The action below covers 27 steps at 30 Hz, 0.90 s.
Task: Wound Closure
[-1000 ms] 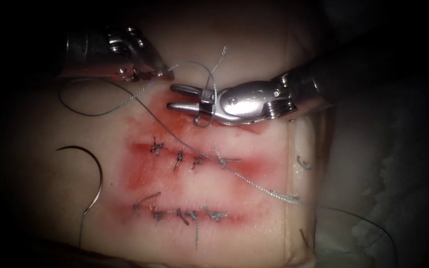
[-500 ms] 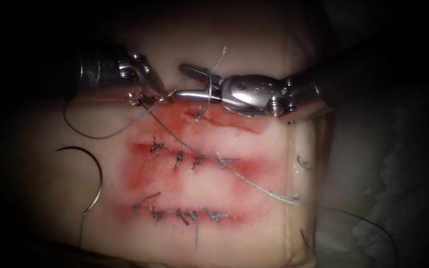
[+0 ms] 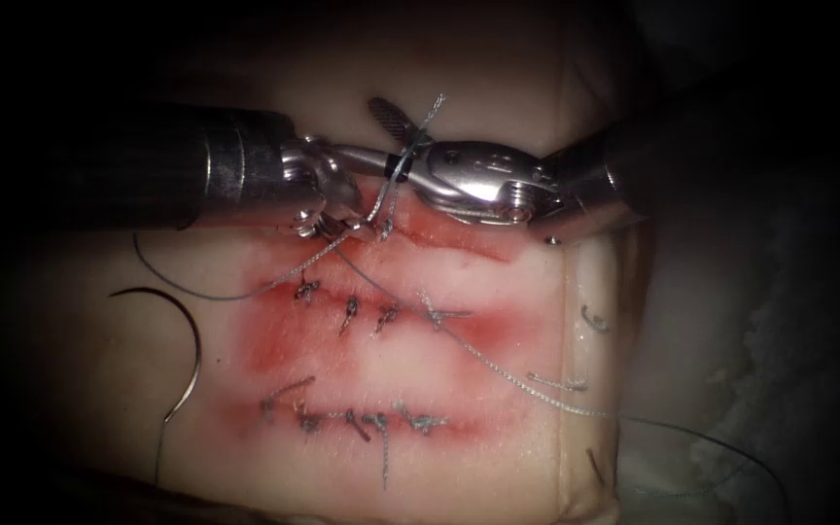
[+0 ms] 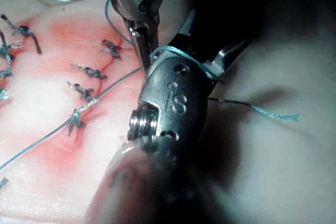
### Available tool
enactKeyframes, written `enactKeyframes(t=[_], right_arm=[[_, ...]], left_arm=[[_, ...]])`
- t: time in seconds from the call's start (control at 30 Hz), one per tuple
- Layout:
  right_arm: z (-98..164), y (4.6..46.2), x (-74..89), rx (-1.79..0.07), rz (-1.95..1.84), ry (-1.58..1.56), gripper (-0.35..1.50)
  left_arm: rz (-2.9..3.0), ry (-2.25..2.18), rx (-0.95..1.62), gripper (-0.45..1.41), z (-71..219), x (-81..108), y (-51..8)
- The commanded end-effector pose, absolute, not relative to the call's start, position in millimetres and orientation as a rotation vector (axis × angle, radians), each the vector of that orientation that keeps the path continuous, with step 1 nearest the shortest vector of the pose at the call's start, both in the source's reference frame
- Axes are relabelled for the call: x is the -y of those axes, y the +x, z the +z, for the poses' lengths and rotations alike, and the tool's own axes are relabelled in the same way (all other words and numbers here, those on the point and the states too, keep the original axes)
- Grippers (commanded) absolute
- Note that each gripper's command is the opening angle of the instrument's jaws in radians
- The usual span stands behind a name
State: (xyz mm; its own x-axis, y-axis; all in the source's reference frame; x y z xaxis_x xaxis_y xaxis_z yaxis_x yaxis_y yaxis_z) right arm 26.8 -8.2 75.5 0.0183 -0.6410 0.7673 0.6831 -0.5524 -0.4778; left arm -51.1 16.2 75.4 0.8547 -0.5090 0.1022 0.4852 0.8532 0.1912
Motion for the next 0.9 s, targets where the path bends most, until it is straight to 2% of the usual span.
enactKeyframes(t=[0.03, 0.1, 0.17, 0.27, 0.37, 0.53, 0.57, 0.7, 0.83, 0.9], right_arm=[[76.4, 27.7, 9.4, 0.034, -1.673, -1.242, 0.37], [76.9, 27.7, 9.7, 0.035, -1.642, -1.186, 0.21], [77.0, 27.7, 9.8, 0.035, -1.604, -1.134, 0.21], [76.9, 27.7, 9.7, 0.069, -1.549, -1.079, 0.04], [77.1, 27.6, 9.7, 0.094, -1.506, -1.005, 0.01], [77.1, 27.3, 9.8, 0.122, -1.458, -0.952, 0.04], [77.1, 27.1, 9.9, 0.128, -1.429, -0.94, 0.14], [77.6, 26.8, 10.5, 0.151, -1.405, -0.904, 0.22], [79.3, 26.6, 11.8, 0.158, -1.412, -0.851, 0.22], [79.3, 26.3, 11.7, 0.161, -1.399, -0.848, 0.36]], left_arm=[[-0.526, 0.153, 0.143, -0.45, 75.7, -16.9, -51.8], [-0.525, 0.151, 0.133, -0.45, 75.7, -16.9, -51.7], [-0.523, 0.149, 0.114, -0.45, 75.6, -16.9, -51.6], [-0.524, 0.129, 0.064, -0.45, 75.5, -16.6, -50.9], [-0.479, 0.104, -0.006, -0.45, 75.4, -16.2, -50.2], [-0.397, 0.082, -0.037, -0.45, 75.4, -15.6, -50.4], [-0.382, 0.078, -0.042, -0.45, 75.5, -15.3, -50.6], [-0.358, 0.075, -0.051, -0.45, 75.6, -14.9, -51.2], [-0.349, 0.074, -0.059, -0.45, 75.6, -15.0, -51.2], [-0.353, 0.074, -0.06, -0.45, 75.6, -15.0, -51.2]])
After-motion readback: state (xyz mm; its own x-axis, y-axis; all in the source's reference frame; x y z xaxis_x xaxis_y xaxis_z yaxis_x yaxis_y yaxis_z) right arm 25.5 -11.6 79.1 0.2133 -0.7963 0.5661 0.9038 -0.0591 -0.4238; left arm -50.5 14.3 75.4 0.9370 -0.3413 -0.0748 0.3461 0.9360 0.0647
